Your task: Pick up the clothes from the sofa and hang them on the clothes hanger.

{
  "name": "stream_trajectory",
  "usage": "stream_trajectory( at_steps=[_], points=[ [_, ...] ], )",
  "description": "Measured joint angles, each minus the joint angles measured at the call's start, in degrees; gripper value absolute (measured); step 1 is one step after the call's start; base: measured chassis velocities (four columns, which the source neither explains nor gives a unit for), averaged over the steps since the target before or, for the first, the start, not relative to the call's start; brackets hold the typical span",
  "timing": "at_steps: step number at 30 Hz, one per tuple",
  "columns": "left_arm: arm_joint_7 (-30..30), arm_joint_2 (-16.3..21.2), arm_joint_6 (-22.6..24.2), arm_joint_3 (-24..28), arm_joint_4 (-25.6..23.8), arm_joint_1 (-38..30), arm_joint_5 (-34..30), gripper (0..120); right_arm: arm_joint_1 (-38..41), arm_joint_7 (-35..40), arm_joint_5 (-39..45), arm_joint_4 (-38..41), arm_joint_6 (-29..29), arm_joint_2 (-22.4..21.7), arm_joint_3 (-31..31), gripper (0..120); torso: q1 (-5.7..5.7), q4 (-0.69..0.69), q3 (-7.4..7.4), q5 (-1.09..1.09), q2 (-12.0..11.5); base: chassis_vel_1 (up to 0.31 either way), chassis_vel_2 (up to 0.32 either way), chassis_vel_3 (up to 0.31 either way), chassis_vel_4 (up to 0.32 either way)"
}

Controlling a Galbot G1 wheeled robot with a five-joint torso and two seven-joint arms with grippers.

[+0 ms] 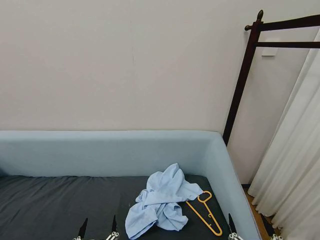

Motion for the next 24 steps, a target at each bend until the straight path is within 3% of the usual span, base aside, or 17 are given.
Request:
stream_trajectory(
  at_steps=[14,18,24],
  points=[
    [-0.2,0.0,-0.1,-0.2,0.1,0.3,0.4,100,-0.2,0.2,1.4,-0.1,-1.2,-0.6,-0.7,100,0.0,-0.01,0.0,0.01,0.0,0.0,0.0,0.0,0.0],
    [-0.2,0.1,-0.7,-0.7,1.3,1.2,0.4,100,0.4,1.6,5.4,0.4,-6.4,-3.0,-2.2,100,0.0,-0.02,0.0,0.0,0.0,0.0,0.0,0.0,0.0],
    [-0.4,0.4,-3.1,-1.4,4.0,3.0,-0.2,100,5.3,3.9,13.6,-0.8,-17.1,-11.1,-4.4,100,0.0,0.03,0.0,0.02,0.0,0.0,0.0,0.0,0.0]
  ],
)
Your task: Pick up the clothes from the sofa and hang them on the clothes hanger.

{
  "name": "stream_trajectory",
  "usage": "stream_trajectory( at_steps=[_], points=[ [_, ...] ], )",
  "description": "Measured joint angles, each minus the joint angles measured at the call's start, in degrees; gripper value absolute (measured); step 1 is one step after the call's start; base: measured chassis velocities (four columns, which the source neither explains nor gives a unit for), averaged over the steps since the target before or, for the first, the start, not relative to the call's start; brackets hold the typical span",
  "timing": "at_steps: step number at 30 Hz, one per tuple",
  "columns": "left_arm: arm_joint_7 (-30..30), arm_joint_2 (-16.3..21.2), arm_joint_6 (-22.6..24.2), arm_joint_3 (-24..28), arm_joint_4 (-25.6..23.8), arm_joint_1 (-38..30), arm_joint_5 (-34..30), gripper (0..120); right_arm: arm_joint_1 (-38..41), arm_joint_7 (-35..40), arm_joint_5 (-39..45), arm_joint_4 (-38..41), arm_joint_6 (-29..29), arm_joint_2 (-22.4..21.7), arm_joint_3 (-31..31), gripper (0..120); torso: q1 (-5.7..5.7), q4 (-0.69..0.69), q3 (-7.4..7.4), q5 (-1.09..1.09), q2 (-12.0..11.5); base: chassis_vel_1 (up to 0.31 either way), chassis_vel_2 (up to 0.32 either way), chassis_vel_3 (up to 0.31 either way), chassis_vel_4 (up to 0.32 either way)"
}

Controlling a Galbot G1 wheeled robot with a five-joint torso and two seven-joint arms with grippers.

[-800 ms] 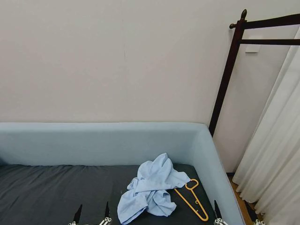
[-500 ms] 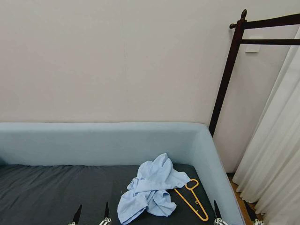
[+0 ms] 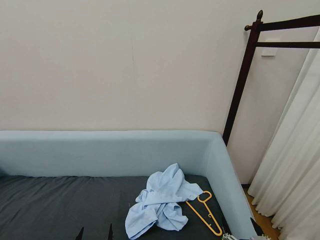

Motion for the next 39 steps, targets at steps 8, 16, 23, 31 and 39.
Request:
stream_trajectory(
  at_steps=[8,16,23,31,39],
  points=[
    [0.2,0.8,0.4,2.2,1.4,-1.3,0.2,100,12.6,0.1,9.9,-4.6,-9.0,-9.7,-5.9,100,0.0,-0.02,0.0,0.01,0.0,0.0,0.0,0.0,0.0],
    [0.1,-0.4,-0.5,1.3,1.5,0.6,1.5,100,35.1,1.7,18.1,-18.3,-13.9,-15.5,-23.0,100,0.01,-0.03,0.01,0.0,0.0,0.0,0.0,0.0,0.0],
    [0.0,-2.7,-1.1,0.9,1.7,2.6,2.7,100,53.2,-1.7,12.3,-36.4,-13.2,-11.5,-40.1,100,0.0,-0.03,0.01,-0.06,0.0,0.0,0.0,0.0,0.0],
    [-0.7,-4.4,-3.0,0.3,2.5,4.3,3.2,100,65.0,-4.7,-0.7,-54.8,-7.3,-3.7,-51.0,100,0.0,-0.02,0.01,0.0,0.0,0.0,0.0,0.0,0.0],
    [-0.9,-4.9,-4.2,-0.4,2.6,4.7,2.8,100,70.1,-5.7,-7.8,-70.1,-2.6,2.0,-54.1,100,0.01,-0.02,0.0,-0.03,0.0,0.0,0.0,0.0,0.0]
  ],
)
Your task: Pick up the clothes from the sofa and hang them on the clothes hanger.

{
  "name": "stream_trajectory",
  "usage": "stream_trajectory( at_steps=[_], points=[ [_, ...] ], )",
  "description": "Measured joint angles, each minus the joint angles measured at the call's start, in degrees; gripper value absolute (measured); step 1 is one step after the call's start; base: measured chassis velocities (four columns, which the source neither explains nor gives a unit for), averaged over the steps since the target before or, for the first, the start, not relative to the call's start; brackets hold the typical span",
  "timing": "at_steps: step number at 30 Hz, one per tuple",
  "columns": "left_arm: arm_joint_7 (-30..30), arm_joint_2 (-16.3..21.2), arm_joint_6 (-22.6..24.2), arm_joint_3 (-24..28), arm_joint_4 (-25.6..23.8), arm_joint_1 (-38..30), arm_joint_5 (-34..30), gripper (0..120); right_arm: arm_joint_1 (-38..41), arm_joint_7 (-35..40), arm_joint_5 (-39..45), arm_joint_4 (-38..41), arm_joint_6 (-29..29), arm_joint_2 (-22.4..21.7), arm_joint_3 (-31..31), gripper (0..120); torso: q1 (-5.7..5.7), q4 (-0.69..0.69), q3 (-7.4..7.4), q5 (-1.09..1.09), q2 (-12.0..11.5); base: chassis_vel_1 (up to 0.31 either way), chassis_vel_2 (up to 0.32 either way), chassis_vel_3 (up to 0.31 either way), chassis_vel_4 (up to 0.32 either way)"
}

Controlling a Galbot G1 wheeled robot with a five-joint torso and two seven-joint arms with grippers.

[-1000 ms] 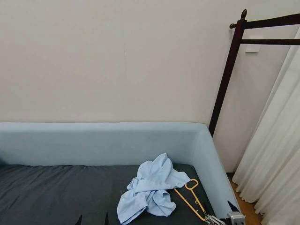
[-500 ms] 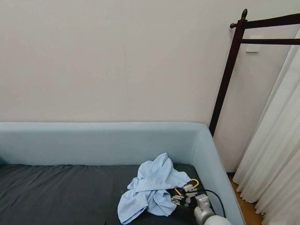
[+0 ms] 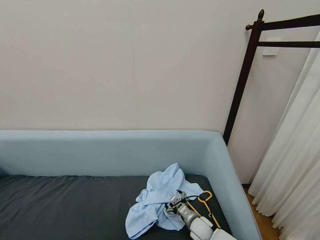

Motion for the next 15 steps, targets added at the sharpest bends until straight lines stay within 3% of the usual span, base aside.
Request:
stream_trajectory(
  at_steps=[12,15],
  points=[
    [-0.1,-0.3,-0.3,-0.8,-0.3,-1.4,-1.8,100,2.2,0.2,-4.5,-8.1,3.1,3.8,0.0,100,-0.01,0.0,0.0,0.02,0.0,0.0,0.0,0.0,0.0],
    [-0.1,0.0,-0.3,-1.0,-0.5,-1.7,-1.8,100,2.6,0.7,-6.6,-9.7,3.8,4.5,-0.2,92,-0.01,-0.01,0.0,0.02,0.0,0.0,0.0,0.0,0.0]
  ],
)
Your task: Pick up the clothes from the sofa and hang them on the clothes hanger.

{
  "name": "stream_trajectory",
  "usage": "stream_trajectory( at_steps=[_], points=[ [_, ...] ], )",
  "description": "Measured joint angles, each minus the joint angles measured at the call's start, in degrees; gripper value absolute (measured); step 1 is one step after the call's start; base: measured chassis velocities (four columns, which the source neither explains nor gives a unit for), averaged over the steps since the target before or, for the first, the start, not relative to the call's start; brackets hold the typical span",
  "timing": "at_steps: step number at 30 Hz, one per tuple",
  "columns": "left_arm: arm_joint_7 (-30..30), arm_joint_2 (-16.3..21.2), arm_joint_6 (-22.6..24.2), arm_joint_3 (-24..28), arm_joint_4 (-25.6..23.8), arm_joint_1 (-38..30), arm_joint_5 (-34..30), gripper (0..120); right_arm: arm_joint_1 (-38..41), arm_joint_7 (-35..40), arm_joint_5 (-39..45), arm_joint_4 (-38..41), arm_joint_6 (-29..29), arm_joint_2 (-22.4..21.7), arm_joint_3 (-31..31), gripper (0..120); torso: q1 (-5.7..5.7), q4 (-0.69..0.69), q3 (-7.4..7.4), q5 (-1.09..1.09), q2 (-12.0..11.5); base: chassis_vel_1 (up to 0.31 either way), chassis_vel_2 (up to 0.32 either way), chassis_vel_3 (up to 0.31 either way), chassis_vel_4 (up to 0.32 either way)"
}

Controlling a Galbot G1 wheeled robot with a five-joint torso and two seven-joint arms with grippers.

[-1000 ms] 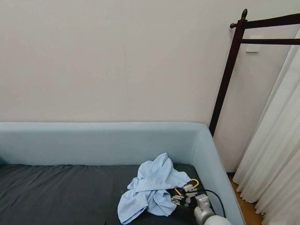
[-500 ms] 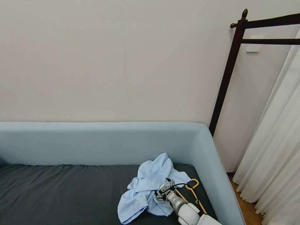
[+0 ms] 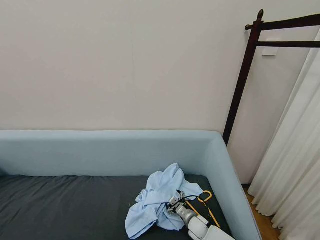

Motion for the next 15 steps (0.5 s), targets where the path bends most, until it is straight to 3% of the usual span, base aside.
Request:
stream_trajectory(
  at_steps=[15],
  points=[
    [0.1,0.2,0.1,0.0,-0.3,-0.3,-0.5,100,1.9,-1.5,-3.1,-5.4,3.6,1.5,-0.6,39,0.0,0.0,0.0,0.0,0.0,0.0,0.0,0.0,0.0]
  ],
)
